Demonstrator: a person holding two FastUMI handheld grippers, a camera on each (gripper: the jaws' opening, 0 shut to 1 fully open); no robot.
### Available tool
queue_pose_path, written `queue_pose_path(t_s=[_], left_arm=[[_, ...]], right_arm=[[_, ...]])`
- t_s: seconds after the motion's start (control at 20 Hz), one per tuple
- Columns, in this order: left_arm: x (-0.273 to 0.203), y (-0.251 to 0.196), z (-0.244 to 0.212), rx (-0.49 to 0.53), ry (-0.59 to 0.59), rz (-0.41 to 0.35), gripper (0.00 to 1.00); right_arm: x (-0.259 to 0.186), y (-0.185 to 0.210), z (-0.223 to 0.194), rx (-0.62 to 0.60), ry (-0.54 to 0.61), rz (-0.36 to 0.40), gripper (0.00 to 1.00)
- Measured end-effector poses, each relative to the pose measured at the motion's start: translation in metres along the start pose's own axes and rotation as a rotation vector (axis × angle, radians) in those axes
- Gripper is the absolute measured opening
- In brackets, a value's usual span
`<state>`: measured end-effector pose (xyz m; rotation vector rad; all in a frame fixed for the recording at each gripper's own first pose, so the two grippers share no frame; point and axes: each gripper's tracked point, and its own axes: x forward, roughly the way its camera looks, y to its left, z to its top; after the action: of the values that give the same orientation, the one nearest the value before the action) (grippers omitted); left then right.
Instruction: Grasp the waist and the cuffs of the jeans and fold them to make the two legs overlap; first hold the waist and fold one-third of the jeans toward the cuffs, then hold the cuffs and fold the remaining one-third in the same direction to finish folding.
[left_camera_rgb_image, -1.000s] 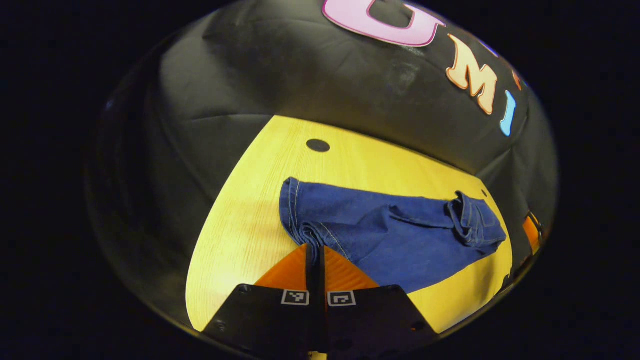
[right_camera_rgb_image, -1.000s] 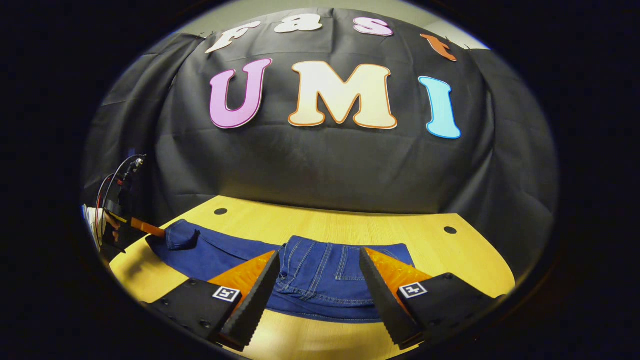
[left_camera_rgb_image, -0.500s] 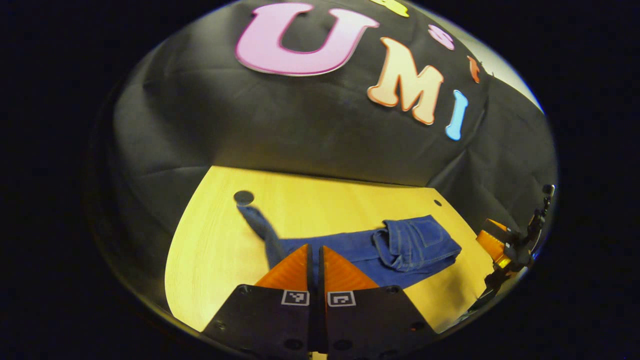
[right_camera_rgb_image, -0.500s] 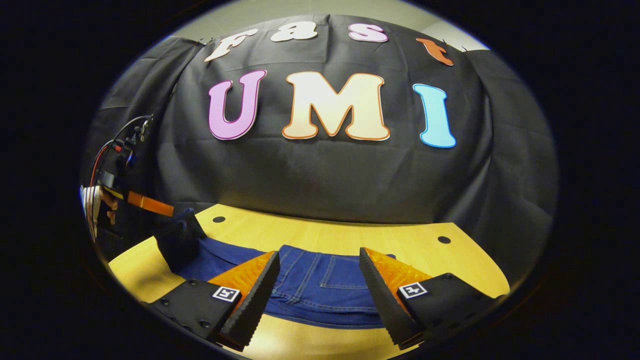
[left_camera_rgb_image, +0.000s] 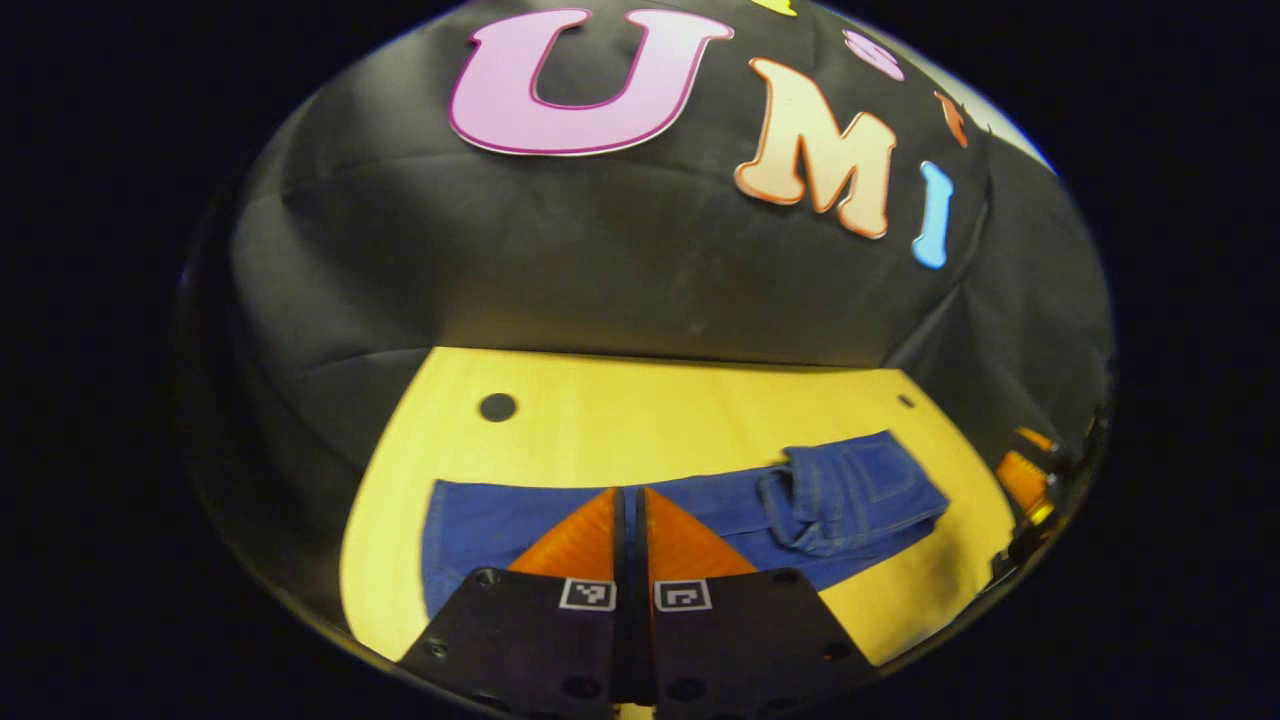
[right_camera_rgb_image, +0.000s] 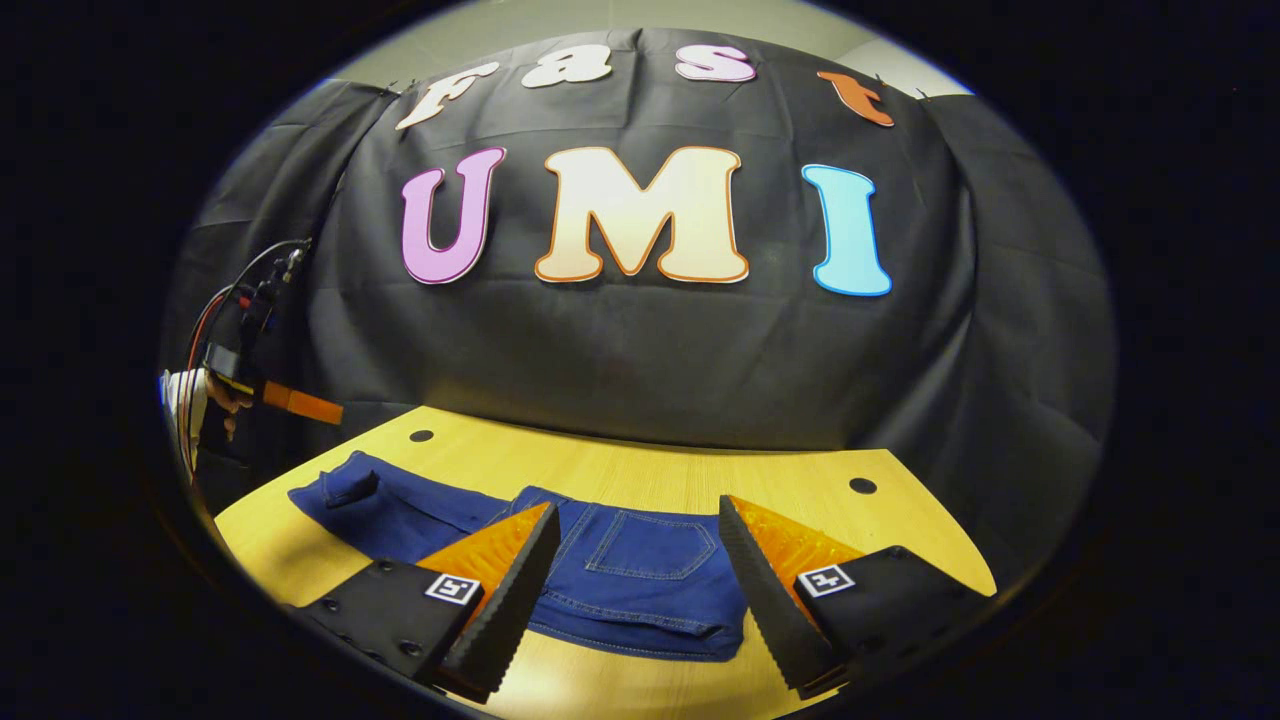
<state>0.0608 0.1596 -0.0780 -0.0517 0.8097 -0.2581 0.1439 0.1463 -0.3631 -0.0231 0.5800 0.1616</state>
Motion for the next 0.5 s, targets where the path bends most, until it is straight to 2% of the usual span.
queue_pose_path(t_s=[0.1, 0.2, 0.25, 0.5], left_arm=[[0.0, 0.022, -0.016, 0.034, 0.02, 0.051, 0.49], [0.002, 0.042, -0.033, 0.015, 0.045, 0.085, 0.99], [0.004, 0.054, -0.042, -0.013, 0.055, 0.1, 0.96], [0.017, 0.106, -0.098, -0.144, 0.148, 0.147, 0.98]], right_arm=[[0.001, 0.007, -0.001, 0.003, 0.002, 0.001, 0.99], [0.003, 0.018, -0.002, 0.003, 0.004, 0.005, 0.99], [-0.006, 0.03, 0.017, 0.0, 0.007, 0.006, 0.99], [-0.003, 0.056, 0.007, -0.022, 0.025, 0.005, 0.99]])
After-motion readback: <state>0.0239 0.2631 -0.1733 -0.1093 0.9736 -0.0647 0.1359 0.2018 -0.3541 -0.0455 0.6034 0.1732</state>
